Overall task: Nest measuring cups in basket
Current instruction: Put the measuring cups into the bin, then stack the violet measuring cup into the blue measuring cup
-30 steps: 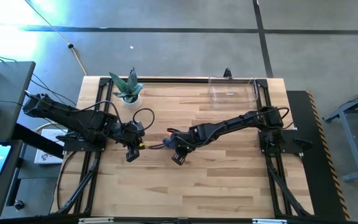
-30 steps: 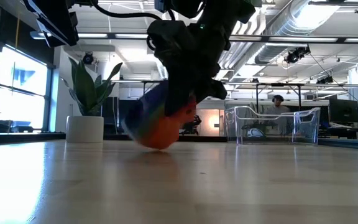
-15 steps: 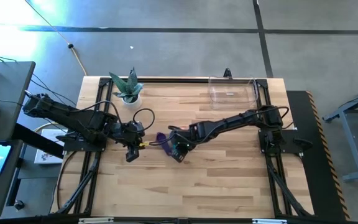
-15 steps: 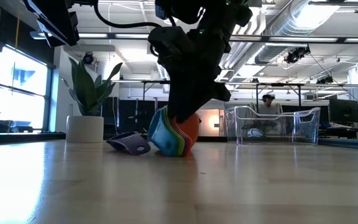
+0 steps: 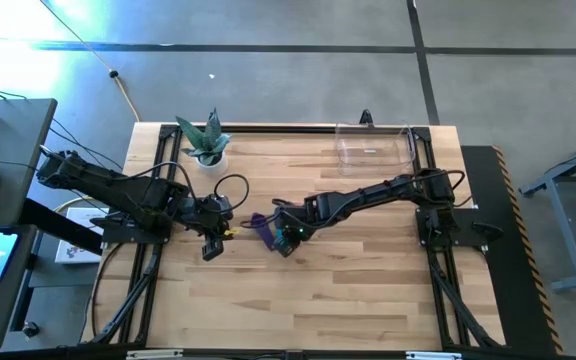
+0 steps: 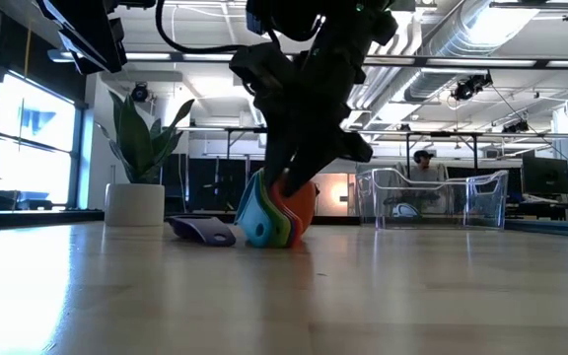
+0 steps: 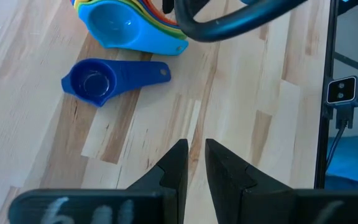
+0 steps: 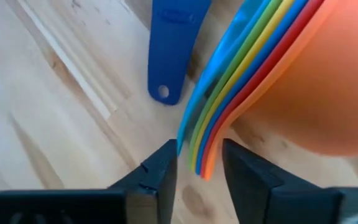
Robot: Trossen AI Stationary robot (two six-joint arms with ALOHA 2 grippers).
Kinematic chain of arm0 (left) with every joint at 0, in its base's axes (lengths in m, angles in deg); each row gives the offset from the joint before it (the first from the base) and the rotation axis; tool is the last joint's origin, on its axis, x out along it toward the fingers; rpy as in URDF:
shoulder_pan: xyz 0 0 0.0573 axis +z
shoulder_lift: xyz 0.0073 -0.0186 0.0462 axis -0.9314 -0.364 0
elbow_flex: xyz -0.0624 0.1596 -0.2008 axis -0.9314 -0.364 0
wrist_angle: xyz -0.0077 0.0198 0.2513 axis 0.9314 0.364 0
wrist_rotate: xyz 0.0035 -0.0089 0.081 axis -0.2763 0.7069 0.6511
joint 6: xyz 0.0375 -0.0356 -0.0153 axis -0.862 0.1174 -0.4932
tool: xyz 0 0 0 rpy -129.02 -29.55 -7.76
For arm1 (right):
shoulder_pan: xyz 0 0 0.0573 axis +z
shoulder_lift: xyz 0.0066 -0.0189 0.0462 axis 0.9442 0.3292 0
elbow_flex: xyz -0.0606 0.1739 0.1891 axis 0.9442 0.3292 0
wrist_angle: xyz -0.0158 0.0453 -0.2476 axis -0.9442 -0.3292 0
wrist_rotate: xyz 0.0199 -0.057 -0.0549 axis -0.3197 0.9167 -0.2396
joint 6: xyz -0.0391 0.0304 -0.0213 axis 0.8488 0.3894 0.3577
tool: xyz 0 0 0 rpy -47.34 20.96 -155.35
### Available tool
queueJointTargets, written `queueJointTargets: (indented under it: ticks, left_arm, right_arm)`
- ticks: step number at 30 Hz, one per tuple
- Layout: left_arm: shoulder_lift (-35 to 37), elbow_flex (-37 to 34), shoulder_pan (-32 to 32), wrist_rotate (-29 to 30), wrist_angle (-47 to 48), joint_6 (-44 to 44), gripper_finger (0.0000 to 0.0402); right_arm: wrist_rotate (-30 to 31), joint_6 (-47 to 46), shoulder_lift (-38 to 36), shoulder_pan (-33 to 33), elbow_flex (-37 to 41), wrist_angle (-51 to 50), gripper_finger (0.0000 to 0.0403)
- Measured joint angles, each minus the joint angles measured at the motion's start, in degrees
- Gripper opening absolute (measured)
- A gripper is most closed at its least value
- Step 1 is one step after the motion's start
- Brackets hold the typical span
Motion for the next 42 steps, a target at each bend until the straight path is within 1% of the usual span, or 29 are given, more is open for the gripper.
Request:
queueJointTargets:
  ticks: [8, 10, 14, 18, 22, 25, 28, 32, 37, 39, 42]
  left_arm:
    - [0.0, 0.0, 0.0, 0.0, 0.0, 0.0, 0.0046]
    - [0.0, 0.0, 0.0, 0.0, 0.0, 0.0, 0.0046]
    - [0.0, 0.0, 0.0, 0.0, 0.0, 0.0, 0.0046]
    - [0.0, 0.0, 0.0, 0.0, 0.0, 0.0, 0.0046]
    - [0.0, 0.0, 0.0, 0.0, 0.0, 0.0, 0.0046]
    - [0.0, 0.0, 0.0, 0.0, -0.1, 0.0, 0.0046]
    - [0.0, 0.0, 0.0, 0.0, -0.1, 0.0, 0.0046]
    - [0.0, 0.0, 0.0, 0.0, -0.2, 0.0, 0.0046]
    - [0.0, 0.0, 0.0, 0.0, -0.3, 0.0, 0.0046]
    - [0.0, 0.0, 0.0, 0.0, -0.4, 0.0, 0.0046]
    - [0.0, 0.0, 0.0, 0.0, -0.4, 0.0, 0.0046]
  right_arm:
    - [-6.8, -4.8, 0.0, -0.3, 0.0, 0.2, 0.0180]
    - [-6.9, -5.5, 0.0, -0.3, 0.0, 0.2, 0.0191]
    - [-3.7, -7.4, 0.0, 0.5, 0.0, 0.0, 0.0202]
    - [1.3, -7.5, 0.0, 1.4, 0.0, 0.0, 0.0204]
    - [3.8, -7.9, 0.2, 1.7, -0.1, 0.2, 0.0204]
    - [4.2, -7.9, 1.5, 1.7, -0.1, 0.8, 0.0204]
    - [3.2, -9.2, 3.3, 1.7, -0.1, 2.3, 0.0204]
    - [2.8, -10.3, 3.9, 1.8, -0.1, 4.6, 0.0204]
    - [6.8, -10.0, 3.9, 1.8, -0.1, 3.8, 0.0204]
    - [6.9, -10.0, 4.1, 1.7, -0.1, 3.3, 0.0198]
    - [6.8, -9.9, 4.5, 1.6, -0.1, 2.8, 0.0178]
